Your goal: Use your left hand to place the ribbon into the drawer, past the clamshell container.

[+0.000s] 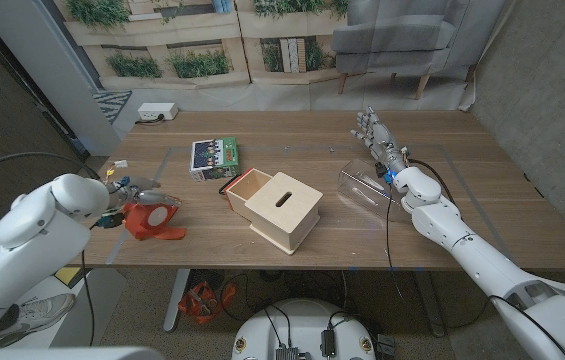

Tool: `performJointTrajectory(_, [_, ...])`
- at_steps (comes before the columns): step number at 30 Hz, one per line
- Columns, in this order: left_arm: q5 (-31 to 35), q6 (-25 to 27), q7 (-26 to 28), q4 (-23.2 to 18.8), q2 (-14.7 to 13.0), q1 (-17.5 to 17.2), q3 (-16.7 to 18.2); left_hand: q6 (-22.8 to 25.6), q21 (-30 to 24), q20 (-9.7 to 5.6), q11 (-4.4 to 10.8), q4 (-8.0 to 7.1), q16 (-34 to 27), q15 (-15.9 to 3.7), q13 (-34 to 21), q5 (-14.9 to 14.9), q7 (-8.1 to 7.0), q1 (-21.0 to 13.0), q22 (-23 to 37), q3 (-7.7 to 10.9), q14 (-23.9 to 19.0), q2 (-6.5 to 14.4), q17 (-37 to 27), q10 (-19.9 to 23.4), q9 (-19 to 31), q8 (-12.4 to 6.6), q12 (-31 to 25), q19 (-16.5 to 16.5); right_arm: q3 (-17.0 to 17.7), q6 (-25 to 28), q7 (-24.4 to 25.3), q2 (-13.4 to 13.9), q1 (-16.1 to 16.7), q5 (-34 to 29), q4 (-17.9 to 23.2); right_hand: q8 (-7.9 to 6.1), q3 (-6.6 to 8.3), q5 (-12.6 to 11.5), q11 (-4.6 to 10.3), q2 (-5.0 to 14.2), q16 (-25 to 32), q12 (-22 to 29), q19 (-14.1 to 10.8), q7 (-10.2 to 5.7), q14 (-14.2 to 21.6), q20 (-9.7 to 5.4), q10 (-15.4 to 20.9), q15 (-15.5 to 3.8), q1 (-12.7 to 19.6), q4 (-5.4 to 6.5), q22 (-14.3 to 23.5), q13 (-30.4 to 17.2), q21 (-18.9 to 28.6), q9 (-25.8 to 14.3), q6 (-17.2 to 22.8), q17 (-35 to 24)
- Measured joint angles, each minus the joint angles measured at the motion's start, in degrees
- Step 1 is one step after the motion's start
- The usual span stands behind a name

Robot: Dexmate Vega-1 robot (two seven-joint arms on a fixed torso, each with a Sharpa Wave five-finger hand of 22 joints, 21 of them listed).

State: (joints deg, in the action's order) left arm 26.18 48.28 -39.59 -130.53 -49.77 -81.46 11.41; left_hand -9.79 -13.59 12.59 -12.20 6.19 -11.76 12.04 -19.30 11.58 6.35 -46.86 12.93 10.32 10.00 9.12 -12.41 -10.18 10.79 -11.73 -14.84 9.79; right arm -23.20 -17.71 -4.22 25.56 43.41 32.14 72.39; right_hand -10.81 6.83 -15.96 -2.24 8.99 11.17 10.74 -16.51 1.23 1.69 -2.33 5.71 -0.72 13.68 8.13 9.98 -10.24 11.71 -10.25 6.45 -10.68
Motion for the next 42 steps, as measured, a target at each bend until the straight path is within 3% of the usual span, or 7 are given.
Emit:
performJointTrajectory(11, [0.25, 1.81, -0.9, -0.22, -2.04, 0.26, -1.86, 0.0, -0.58, 0.0, 0.0, 0.1, 0.0, 0.0, -0.79, -0.45, 0.0, -0.23, 0.28, 2.3, 0.0, 0.23, 0.0, 0.0, 0.0, 0.0, 0.0, -0.01, 0.2, -0.34, -0.25, -0.33, -0.23, 0.23, -0.98, 0.0, 0.23, 0.0, 0.21, 0.25, 0.0, 0.0, 0.0, 0.0, 0.31, 0.0, 0.21, -0.31, -0.25, -0.23, 0.0, 0.0, 0.0, 0.0, 0.0, 0.0])
performJointTrajectory(22, [0.27, 2.79, -1.24, -0.25, -3.1, 0.24, -2.9, 0.0, -1.18, 0.07, 0.0, 0.75, -0.06, 0.0, -1.29, -1.21, 0.0, -1.32, 0.28, 7.83, 0.0, 0.34, 0.01, 0.0, 0.0, 0.0, -0.07, -0.16, 0.37, -0.4, -0.01, -0.38, -0.09, 0.37, -1.04, 0.0, 0.47, 0.0, 0.21, 0.24, 0.0, 0.0, 0.0, 0.0, 0.31, 0.0, 0.2, -0.31, -0.24, 0.0, 0.0, -0.05, 0.0, 0.0, 0.0, 0.0])
performJointTrajectory(28, [0.25, 3.39, -1.0, 0.11, -3.41, 0.23, -3.71, 0.0, -4.24, -0.08, 0.01, 1.87, -0.91, 0.01, 0.06, -1.2, 0.0, -4.5, 0.56, 8.57, -0.25, -0.44, 0.11, 0.0, 0.0, -0.24, -0.44, -8.49, 0.5, -0.4, 0.32, -0.31, 0.28, 0.38, -0.41, 0.0, 0.47, 0.0, 0.21, 0.24, 0.0, 0.0, 0.0, 0.0, 0.31, 0.0, 0.2, -0.31, -0.24, 0.0, 0.0, -0.04, 0.0, 0.0, 0.0, 0.0])
performJointTrajectory(33, [0.57, 4.06, -0.27, 0.19, -3.65, 0.11, -4.47, 0.0, -8.0, -0.1, 0.01, 2.93, -2.47, -0.9, 0.92, -1.2, 0.0, -9.21, 1.56, 9.63, -6.74, -0.49, -0.26, 0.0, 0.0, -1.13, -1.16, -15.15, 0.55, -0.3, 0.59, -0.2, 0.44, 0.37, -0.07, 0.0, 0.47, 0.0, 0.21, 0.24, 0.0, 0.0, -0.02, 0.0, 0.31, 0.02, 0.2, -0.31, -0.23, 0.0, 0.0, -0.03, 0.0, 0.0, 0.0, 0.0])
performJointTrajectory(35, [0.99, 4.51, 0.38, 0.19, -3.63, -0.01, -4.65, 0.0, -10.04, -0.3, 0.53, 3.28, -4.19, -2.81, 1.16, -1.2, 0.0, -11.4, 2.12, 10.26, -11.31, -0.5, -0.59, 1.35, -0.01, -2.01, -2.3, -18.44, 0.55, -0.22, 0.69, -0.1, 0.53, 0.35, 0.12, 0.0, 0.47, 0.0, 0.2, 0.24, 0.0, 0.0, -0.54, 0.0, 0.31, 0.08, 0.2, -0.31, -0.23, 0.0, 0.0, -0.03, 0.0, 0.0, 0.0, 0.0])
performJointTrajectory(38, [0.99, 4.51, 0.38, 0.14, -3.38, -0.29, -4.99, 5.11, -13.96, -1.21, 2.81, 3.27, -8.15, -6.81, 1.15, -1.2, 0.41, -14.37, 3.26, 11.43, -19.0, -0.17, -2.37, 8.21, 0.28, -3.61, -4.73, -23.52, 0.55, -0.16, 0.83, -0.1, 0.53, 0.3, 0.12, 0.0, 0.65, 0.0, 0.2, 0.23, 0.0, 0.0, -0.63, 0.0, 0.31, -0.01, 0.2, -0.31, -0.23, -0.19, 0.0, -0.03, 0.0, 0.0, 0.0, 0.0])
performJointTrajectory(42, [3.3, 6.19, 3.55, -0.41, -2.84, -0.74, -5.95, 18.18, -21.16, -5.28, 6.52, 3.27, -15.25, -12.2, -0.38, -1.2, 0.27, -18.44, 5.39, 11.43, -29.56, -0.19, -6.85, 20.04, 0.94, -6.96, -10.28, -30.79, 0.56, -0.06, 0.91, 0.05, 0.68, 0.24, 0.62, 0.0, 0.65, 0.0, 0.2, 0.23, 0.0, 0.0, -0.63, 0.0, 0.31, -0.01, 0.2, -0.31, -0.23, -0.19, 0.0, -0.03, 0.0, 0.0, 0.0, 0.0])
